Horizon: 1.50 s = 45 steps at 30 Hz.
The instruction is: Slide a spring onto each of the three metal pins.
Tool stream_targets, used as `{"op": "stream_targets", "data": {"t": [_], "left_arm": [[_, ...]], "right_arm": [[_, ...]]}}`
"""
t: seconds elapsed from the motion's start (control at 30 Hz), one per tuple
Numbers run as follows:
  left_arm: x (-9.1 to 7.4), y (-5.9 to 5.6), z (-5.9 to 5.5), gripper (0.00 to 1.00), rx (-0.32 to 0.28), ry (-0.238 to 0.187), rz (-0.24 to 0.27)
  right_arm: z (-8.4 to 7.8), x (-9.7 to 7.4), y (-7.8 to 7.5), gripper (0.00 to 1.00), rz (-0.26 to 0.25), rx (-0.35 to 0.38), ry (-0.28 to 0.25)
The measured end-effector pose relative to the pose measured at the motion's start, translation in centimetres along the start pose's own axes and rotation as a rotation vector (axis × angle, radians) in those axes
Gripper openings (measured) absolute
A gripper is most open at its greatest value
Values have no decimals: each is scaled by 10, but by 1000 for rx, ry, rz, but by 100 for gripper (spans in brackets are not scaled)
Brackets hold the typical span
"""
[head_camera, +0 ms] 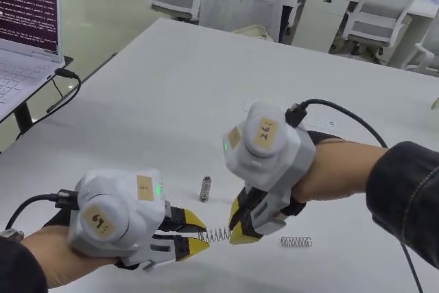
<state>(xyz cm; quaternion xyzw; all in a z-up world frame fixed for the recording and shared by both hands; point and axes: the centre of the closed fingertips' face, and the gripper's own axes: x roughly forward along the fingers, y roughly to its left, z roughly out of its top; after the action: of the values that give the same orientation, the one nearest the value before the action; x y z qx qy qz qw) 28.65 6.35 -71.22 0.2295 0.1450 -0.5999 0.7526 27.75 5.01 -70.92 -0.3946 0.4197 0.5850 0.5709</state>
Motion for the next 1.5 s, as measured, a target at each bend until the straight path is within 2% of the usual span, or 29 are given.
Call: {"op": "stream_targets", "data": {"t": [0.27, 0.6, 1.0, 1.1, 1.2, 1.3, 1.4, 1.5], "left_arm": [[2, -1, -1, 3, 10, 9, 0], [3, 2, 2, 3, 10, -1, 9], [5, -1, 4, 2, -13, -35, -15], [5, 1, 5, 2, -51, -65, -18], [5, 2, 5, 2, -63, -76, -19], [5, 2, 5, 2, -80, -87, -22], [3, 4, 7, 2, -106, -114, -19], [3, 6, 11, 2, -115, -135, -15]], "right_arm": [[8, -8, 0, 8, -13, -15, 3], [27, -17, 0, 8, -35, -62, -3], [27, -18, 1, 8, -33, -72, 7], [27, -21, -2, 9, -41, -68, -7], [31, -24, -5, 11, -48, -48, -43], [31, -26, -6, 12, -53, -43, -57], [32, -26, -3, 16, -26, -14, -106], [27, -23, -5, 16, -29, -6, -109]]}}
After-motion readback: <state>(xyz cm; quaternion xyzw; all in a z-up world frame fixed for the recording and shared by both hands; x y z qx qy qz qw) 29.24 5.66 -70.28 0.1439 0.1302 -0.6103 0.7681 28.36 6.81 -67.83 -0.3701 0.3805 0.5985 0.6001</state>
